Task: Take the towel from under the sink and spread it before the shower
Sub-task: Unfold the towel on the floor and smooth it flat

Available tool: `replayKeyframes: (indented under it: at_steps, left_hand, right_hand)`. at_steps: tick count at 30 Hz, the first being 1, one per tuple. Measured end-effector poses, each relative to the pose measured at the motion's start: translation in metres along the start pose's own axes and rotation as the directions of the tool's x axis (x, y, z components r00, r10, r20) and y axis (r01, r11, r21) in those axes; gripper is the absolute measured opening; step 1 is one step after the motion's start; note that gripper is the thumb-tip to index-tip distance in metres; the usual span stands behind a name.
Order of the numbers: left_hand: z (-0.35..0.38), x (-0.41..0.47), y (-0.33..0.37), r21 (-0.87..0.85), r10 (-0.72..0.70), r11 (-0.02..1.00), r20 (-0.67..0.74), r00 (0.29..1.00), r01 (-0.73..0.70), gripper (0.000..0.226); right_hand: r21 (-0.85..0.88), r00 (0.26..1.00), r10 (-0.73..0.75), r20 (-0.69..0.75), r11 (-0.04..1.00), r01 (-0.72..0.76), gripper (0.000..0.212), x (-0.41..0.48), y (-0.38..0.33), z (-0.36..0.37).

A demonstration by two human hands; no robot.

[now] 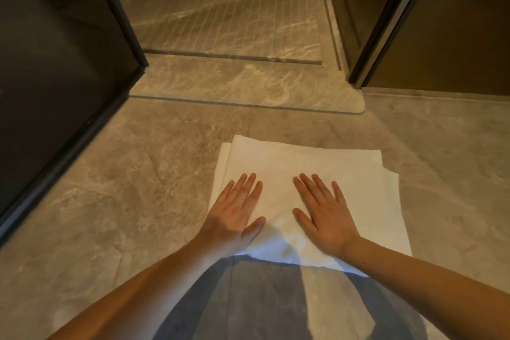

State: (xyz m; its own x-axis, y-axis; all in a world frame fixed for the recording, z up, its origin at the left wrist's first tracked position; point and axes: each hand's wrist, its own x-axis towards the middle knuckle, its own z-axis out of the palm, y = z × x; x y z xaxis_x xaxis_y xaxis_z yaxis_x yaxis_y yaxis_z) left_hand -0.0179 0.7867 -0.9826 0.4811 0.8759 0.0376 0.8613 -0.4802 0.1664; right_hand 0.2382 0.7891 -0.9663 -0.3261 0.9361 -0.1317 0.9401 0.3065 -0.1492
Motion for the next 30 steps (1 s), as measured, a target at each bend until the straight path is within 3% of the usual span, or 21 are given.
replayKeyframes:
  at_steps: [12, 19, 22, 25, 28, 30]
  left_hand:
    - [-0.013, 0.027, -0.019, -0.003, -0.044, 0.999, 0.076, 0.996, 0.044, 0.072]
    - [-0.043, 0.105, -0.062, -0.051, -0.267, 0.960, 0.133, 0.954, 0.276, 0.064]
    - [-0.047, 0.121, -0.065, -0.177, -0.341, 0.912, 0.170, 0.924, 0.369, 0.060]
    - [-0.049, 0.128, -0.063, -0.366, -0.414, 0.836, 0.068, 0.908, 0.408, 0.053]
    - [-0.054, 0.131, -0.063, -0.660, -0.560, 0.641, -0.052, 0.827, 0.393, 0.043]
    - [-0.059, 0.131, -0.063, -0.772, -0.565, 0.543, -0.045, 0.824, 0.330, 0.039]
  right_hand:
    - [0.014, 0.999, -0.017, -0.049, 1.000, 0.018, 0.065, 0.026, 0.005, -0.002]
    - [0.033, 0.999, -0.007, -0.054, 0.999, 0.009, 0.063, 0.024, 0.005, -0.002]
    - [0.039, 0.999, -0.008, -0.044, 0.999, 0.009, 0.063, 0.025, 0.004, -0.001]
    - [0.039, 0.999, -0.003, -0.036, 0.999, 0.004, 0.063, 0.026, 0.005, -0.001]
    - [0.024, 1.000, 0.000, -0.026, 1.000, 0.001, 0.063, 0.026, 0.005, -0.003]
    - [0.031, 1.000, 0.000, -0.025, 1.000, 0.001, 0.063, 0.025, 0.005, -0.004]
